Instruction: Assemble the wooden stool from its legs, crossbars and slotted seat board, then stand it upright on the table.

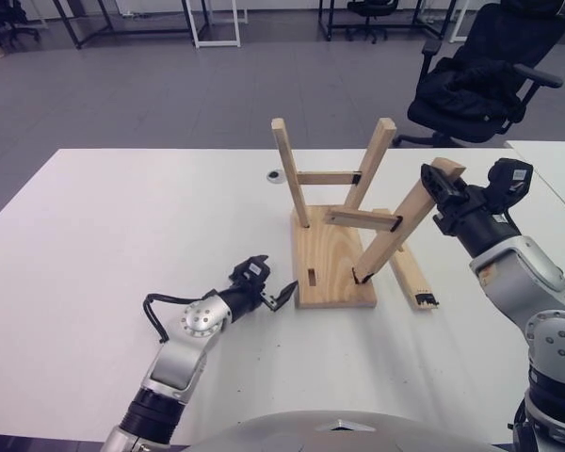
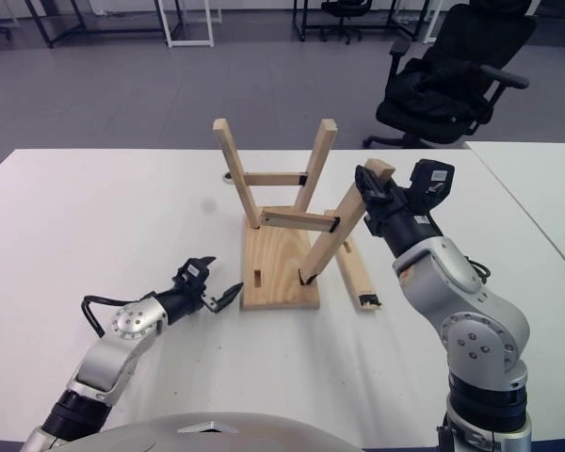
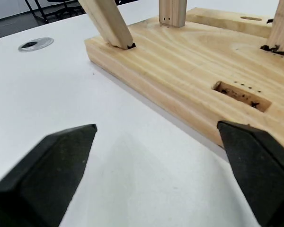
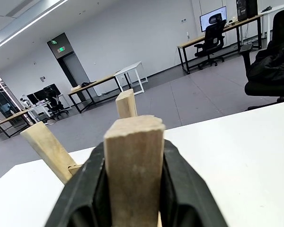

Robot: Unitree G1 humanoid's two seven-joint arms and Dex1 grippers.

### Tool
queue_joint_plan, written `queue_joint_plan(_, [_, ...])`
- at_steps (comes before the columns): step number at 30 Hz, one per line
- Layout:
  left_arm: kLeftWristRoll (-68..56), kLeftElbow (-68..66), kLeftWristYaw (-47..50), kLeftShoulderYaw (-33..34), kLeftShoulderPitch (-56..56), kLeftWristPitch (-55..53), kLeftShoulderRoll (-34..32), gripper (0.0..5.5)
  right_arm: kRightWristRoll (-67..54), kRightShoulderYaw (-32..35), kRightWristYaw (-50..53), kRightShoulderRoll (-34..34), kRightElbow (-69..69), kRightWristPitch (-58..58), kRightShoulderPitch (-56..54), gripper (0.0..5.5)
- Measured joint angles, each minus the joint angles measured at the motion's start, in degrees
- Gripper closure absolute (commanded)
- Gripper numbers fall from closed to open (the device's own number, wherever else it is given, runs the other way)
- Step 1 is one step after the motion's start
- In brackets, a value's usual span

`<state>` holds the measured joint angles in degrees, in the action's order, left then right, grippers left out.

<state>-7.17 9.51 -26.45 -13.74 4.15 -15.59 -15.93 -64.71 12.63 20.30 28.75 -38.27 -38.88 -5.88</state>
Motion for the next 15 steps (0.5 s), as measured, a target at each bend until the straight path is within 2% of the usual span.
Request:
queue_joint_plan(3, [-8.7, 7.1, 0.9, 6.2, 1.7, -0.3, 4.0, 0.80, 4.2, -1.4, -1.1, -0.2, -5.3, 1.9, 4.8, 4.45])
queue_joint_plan(6, [-13.9, 12.5, 2.6, 10.0, 2.2, -2.5, 5.5, 0.80, 2.8, 1.7, 0.4, -2.7, -6.4, 3.2, 9.0, 4.45])
queue_joint_plan(9, [-16.8, 15.9, 4.8, 12.2, 2.2, -4.2, 6.2, 0.80, 1.5, 3.2, 1.6, -3.9, -5.0, 3.2, 9.2, 4.45])
queue_joint_plan(15, [-18.5, 19.0, 7.9, 17.0, 2.2, -5.9, 5.8, 0.80, -3.9, 3.3, 11.4, -5.7, -0.5, 1.9, 5.0, 4.45])
